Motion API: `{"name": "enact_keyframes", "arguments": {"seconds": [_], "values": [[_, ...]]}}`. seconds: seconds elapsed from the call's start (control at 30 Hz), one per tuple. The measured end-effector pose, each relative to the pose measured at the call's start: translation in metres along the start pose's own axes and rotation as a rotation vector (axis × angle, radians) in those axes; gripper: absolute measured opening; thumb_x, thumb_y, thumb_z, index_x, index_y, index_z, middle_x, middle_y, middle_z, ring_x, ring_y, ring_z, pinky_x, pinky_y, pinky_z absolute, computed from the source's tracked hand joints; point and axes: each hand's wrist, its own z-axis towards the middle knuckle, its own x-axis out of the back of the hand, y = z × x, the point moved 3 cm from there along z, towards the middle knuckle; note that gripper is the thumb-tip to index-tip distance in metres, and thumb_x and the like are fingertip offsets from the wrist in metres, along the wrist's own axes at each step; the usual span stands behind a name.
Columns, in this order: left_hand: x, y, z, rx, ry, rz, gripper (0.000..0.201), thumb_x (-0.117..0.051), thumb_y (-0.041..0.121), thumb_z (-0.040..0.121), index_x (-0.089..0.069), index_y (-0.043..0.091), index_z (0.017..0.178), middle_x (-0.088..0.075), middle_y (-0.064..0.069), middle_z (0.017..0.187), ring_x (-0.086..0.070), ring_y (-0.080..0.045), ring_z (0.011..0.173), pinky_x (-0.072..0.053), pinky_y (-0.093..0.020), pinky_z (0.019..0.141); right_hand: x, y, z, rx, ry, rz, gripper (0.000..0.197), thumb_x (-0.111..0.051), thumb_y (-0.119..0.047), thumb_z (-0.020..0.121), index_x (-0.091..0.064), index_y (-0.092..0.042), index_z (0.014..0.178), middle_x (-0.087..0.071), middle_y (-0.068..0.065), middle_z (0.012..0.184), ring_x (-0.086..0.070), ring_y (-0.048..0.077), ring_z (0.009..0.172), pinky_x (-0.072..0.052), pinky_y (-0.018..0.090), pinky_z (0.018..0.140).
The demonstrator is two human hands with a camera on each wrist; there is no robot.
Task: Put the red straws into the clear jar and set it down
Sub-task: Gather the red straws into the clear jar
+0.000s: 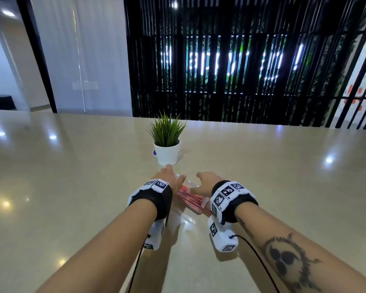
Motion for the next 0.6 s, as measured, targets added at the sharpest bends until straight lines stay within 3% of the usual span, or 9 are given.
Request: {"name": "enact_keyframes", "arguments": {"seconds": [0.17, 0.33, 0.43, 0.53, 0.6], "values": [[-0.013, -0.006, 0.003, 0.039, -0.002, 0.045, 0.057, -0.041, 0.051, 0.087, -0.037, 0.005, 0.120, -0.053, -0.020, 0.122, -0.053, -0.035, 0.109, -0.042, -0.039, 0.085, -0.013, 0.001, 0.007, -0.032, -0.077, 0.025, 0.079, -0.069, -0.046, 0.072, -0.036, -0.009, 0.134, -0.046, 0.013, 0.136, -0.050, 0.031, 0.120, -0.043, 0.042, 0.099], [-0.022, -0.005, 0.003, 0.052, -0.017, -0.016, 0.056, -0.044, 0.049, 0.086, -0.036, 0.005, 0.120, -0.052, -0.020, 0.125, -0.051, -0.036, 0.112, -0.041, -0.039, 0.088, -0.020, -0.001, 0.011, -0.056, -0.107, 0.026, 0.058, -0.070, -0.038, 0.072, -0.051, -0.007, 0.116, -0.061, 0.012, 0.113, -0.057, 0.027, 0.091, -0.045, 0.032, 0.076], [-0.020, -0.003, 0.003, 0.077, -0.044, -0.226, 0.054, -0.052, 0.038, 0.085, -0.033, 0.003, 0.121, -0.051, -0.022, 0.124, -0.052, -0.037, 0.111, -0.042, -0.038, 0.086, -0.017, -0.002, 0.010, -0.070, -0.094, 0.077, 0.048, -0.067, -0.031, 0.076, -0.054, -0.003, 0.113, -0.055, 0.008, 0.095, -0.052, 0.024, 0.082, -0.042, 0.029, 0.070], [-0.013, -0.001, 0.005, 0.105, -0.053, -0.505, 0.058, -0.054, 0.027, 0.087, -0.024, 0.001, 0.129, -0.050, -0.021, 0.126, -0.052, -0.034, 0.111, -0.038, -0.030, 0.079, -0.005, 0.005, 0.011, -0.054, -0.028, 0.169, 0.049, -0.066, -0.031, 0.077, -0.050, -0.003, 0.114, -0.053, 0.011, 0.098, -0.051, 0.025, 0.082, -0.041, 0.031, 0.069], [-0.012, 0.002, 0.008, 0.118, -0.017, -0.672, 0.066, -0.056, 0.032, 0.086, -0.020, 0.000, 0.132, -0.051, -0.021, 0.125, -0.054, -0.034, 0.110, -0.041, -0.030, 0.084, 0.003, 0.011, 0.011, -0.051, 0.035, 0.273, 0.048, -0.064, -0.026, 0.077, -0.047, -0.002, 0.115, -0.057, 0.013, 0.100, -0.054, 0.026, 0.077, -0.048, 0.036, 0.068]]}}
